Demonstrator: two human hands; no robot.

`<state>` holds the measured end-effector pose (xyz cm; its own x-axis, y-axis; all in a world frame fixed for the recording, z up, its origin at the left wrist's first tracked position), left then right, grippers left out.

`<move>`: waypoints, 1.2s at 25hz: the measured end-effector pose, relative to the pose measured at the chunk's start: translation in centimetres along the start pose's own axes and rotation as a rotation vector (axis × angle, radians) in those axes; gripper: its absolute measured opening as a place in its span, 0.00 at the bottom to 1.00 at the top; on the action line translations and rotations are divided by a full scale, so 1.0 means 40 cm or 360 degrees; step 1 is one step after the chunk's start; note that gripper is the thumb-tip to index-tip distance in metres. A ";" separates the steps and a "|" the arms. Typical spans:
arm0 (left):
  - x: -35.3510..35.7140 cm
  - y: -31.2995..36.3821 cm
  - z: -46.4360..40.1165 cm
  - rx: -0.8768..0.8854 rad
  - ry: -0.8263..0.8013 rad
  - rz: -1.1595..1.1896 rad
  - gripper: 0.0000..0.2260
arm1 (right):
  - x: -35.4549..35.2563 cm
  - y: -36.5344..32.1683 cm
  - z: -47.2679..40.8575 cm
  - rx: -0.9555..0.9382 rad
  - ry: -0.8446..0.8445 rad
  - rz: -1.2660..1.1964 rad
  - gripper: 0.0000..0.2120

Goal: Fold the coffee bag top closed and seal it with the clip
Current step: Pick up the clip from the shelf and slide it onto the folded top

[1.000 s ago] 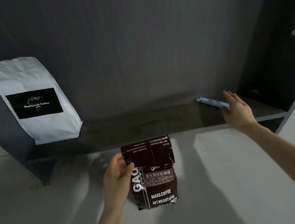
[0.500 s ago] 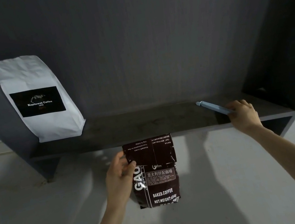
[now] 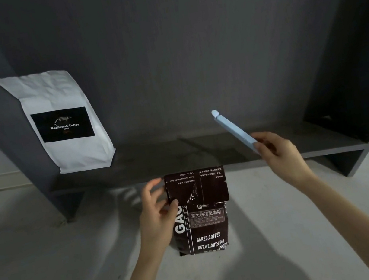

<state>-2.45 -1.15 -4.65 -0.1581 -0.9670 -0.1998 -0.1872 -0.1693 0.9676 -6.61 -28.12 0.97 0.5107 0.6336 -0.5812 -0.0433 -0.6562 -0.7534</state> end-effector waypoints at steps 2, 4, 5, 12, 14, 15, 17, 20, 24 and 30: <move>-0.001 0.003 0.008 0.0093 -0.0025 -0.0102 0.21 | 0.014 -0.052 0.049 -0.0107 0.0045 -0.0097 0.11; 0.003 0.007 0.015 0.0147 -0.0072 -0.0230 0.19 | 0.030 -0.080 0.097 -0.0141 0.0065 -0.0223 0.10; 0.005 0.008 0.018 0.0159 -0.0096 -0.0266 0.18 | 0.040 -0.084 0.118 -0.0132 0.0055 -0.0254 0.10; -0.004 0.023 0.033 0.0012 -0.0203 -0.0081 0.09 | 0.098 -0.096 0.204 -0.0172 -0.0091 -0.0273 0.08; -0.007 0.027 0.035 -0.0027 -0.0191 -0.0124 0.10 | 0.104 -0.107 0.218 -0.0280 -0.0135 -0.0228 0.05; -0.008 0.029 0.037 -0.0034 -0.0180 -0.0151 0.12 | 0.106 -0.117 0.224 -0.0360 -0.0151 -0.0196 0.06; -0.010 0.030 0.037 -0.0052 -0.0149 -0.0150 0.16 | 0.107 -0.140 0.237 -0.0522 -0.0165 -0.0132 0.11; -0.012 0.028 0.039 -0.0078 -0.0127 -0.0136 0.14 | 0.110 -0.154 0.247 -0.0635 -0.0185 -0.0082 0.12; -0.006 0.030 0.047 -0.0156 -0.0146 -0.0028 0.11 | 0.127 -0.159 0.259 -0.0753 -0.0213 0.0061 0.08; -0.007 0.005 0.048 -0.0304 -0.0020 0.0139 0.13 | 0.125 -0.167 0.274 -0.0746 -0.0184 0.0011 0.13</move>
<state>-4.29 -0.53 -4.67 -0.1779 -0.9774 -0.1144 0.0146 -0.1189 0.9928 -13.16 -16.06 -0.26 0.4117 0.6524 -0.6363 0.3588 -0.7578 -0.5449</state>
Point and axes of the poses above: each hand's wrist, its own z-axis away from the middle knuckle, its own x-axis out of the palm, y = z × x, the point moved 8 cm from there along -z, towards the middle knuckle, and after that the axes turned 1 degree about -z, right-handed, at the moved point
